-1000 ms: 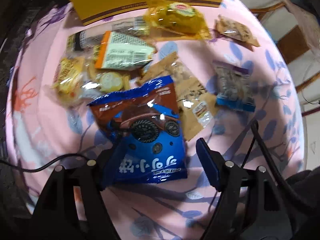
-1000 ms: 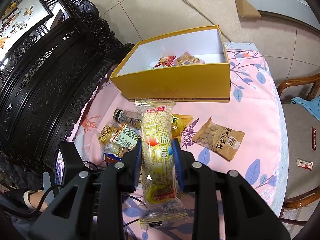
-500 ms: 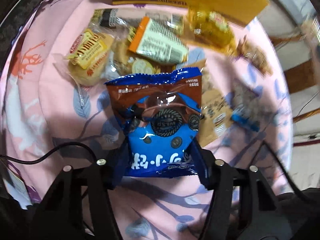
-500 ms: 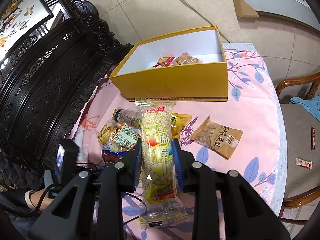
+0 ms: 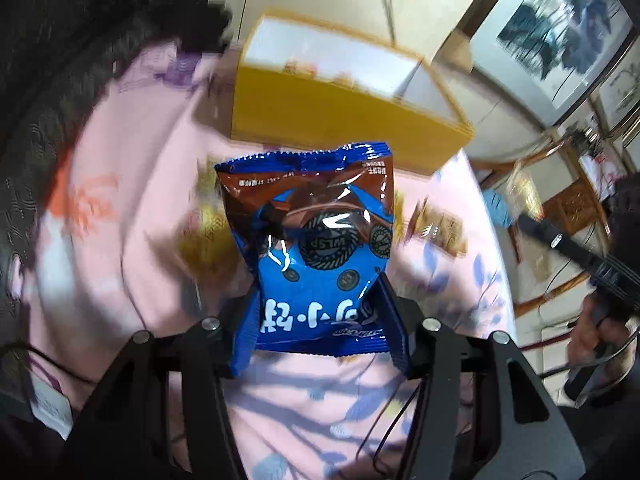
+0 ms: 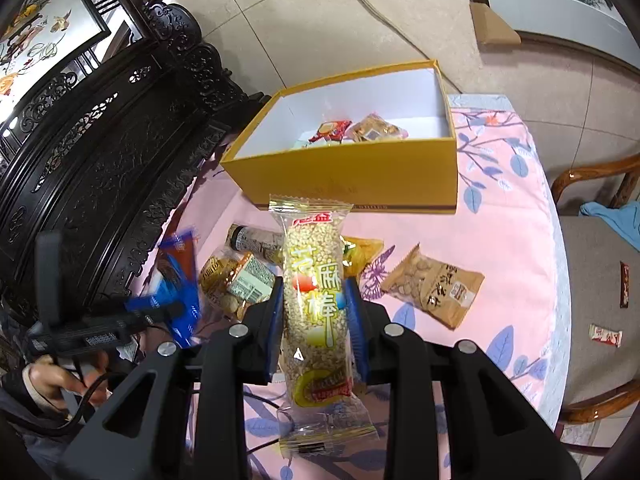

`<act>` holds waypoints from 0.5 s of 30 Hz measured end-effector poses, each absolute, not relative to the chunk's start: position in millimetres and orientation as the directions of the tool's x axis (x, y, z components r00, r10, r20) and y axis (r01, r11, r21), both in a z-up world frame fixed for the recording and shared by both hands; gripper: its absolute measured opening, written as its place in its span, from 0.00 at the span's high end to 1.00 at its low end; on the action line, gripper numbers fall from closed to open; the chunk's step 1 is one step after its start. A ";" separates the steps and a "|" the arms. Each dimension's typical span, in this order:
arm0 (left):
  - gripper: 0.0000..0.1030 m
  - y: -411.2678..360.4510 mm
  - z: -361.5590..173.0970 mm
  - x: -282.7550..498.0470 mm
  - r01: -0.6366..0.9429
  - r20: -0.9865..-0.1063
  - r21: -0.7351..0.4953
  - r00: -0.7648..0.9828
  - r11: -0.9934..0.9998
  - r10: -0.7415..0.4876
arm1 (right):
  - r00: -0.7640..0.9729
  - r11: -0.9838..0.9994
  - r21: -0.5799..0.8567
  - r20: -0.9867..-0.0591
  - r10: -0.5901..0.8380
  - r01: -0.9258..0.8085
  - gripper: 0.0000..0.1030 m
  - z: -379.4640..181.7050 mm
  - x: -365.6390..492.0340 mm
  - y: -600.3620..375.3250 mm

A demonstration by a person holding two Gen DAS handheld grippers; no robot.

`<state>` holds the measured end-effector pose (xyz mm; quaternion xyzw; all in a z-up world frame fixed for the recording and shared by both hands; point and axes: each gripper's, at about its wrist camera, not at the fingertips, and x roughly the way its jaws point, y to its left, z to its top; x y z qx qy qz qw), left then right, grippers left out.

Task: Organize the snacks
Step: 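Carry the blue bag and rice-bar bag over the yellow box and release both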

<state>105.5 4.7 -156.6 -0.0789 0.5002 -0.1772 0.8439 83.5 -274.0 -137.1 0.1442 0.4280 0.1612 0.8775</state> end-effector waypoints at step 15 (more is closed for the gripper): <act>0.47 -31.0 -29.2 212.2 0.294 -0.588 -0.283 0.698 0.913 -0.408 | 0.753 0.925 0.300 -0.546 0.367 -0.234 0.71 -47.4 171.3 -280.8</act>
